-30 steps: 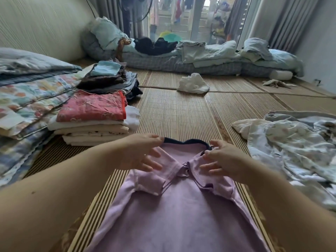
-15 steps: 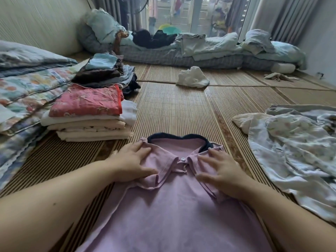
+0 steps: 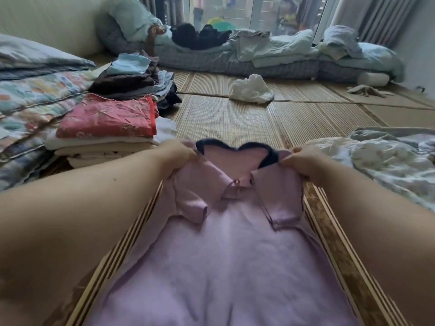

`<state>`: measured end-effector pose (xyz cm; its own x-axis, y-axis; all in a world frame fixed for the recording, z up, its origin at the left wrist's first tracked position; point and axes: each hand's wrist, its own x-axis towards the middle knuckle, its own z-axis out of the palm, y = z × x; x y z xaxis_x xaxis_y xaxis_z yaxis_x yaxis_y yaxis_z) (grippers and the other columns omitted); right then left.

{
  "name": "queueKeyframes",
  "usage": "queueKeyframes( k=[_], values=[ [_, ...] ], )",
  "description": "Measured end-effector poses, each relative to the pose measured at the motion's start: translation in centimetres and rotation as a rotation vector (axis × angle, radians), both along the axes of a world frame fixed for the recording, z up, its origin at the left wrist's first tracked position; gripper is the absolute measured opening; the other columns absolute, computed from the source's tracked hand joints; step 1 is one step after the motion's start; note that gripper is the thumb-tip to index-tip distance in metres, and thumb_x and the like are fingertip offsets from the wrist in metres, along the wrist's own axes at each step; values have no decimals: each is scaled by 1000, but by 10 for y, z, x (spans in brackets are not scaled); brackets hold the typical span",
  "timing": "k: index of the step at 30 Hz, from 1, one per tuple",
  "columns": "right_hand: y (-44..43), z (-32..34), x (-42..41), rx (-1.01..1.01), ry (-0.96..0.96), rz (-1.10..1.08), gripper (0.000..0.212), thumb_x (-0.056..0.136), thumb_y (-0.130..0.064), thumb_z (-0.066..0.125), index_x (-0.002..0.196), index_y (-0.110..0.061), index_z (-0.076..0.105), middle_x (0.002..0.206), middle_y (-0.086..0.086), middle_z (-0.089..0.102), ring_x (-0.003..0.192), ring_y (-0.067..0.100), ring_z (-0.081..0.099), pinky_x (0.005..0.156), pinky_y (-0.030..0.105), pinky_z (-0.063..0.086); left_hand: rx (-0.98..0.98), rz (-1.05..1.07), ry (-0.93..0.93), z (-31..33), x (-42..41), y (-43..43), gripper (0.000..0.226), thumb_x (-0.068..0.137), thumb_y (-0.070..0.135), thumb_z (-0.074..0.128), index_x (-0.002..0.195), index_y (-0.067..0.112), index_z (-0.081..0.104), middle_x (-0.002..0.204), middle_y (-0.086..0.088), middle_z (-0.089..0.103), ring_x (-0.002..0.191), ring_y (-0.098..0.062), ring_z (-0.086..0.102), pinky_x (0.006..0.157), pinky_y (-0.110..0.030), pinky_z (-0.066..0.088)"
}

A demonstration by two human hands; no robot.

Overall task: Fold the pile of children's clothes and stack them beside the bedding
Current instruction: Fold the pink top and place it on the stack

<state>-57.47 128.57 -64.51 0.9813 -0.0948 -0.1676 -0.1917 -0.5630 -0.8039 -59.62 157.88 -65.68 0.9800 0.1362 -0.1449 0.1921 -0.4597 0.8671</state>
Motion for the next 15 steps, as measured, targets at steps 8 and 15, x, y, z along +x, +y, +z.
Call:
queueKeyframes(
  k=[8,15],
  values=[
    [-14,38,-37,-32,-441,48,15,84,-22,66,77,-8,65,69,2,61,65,18,56,56,31,44,-62,-141,-356,44,-37,11,29,67,13,68,94,0,68,80,-3,67,72,-15,58,66,-31,50],
    [-35,17,-157,-288,-480,258,35,71,-10,79,61,-39,62,58,-22,61,54,-4,56,53,12,43,641,-402,-309,28,-125,34,35,77,11,73,71,38,51,70,15,55,65,-2,50,62,-13,42]
  ],
)
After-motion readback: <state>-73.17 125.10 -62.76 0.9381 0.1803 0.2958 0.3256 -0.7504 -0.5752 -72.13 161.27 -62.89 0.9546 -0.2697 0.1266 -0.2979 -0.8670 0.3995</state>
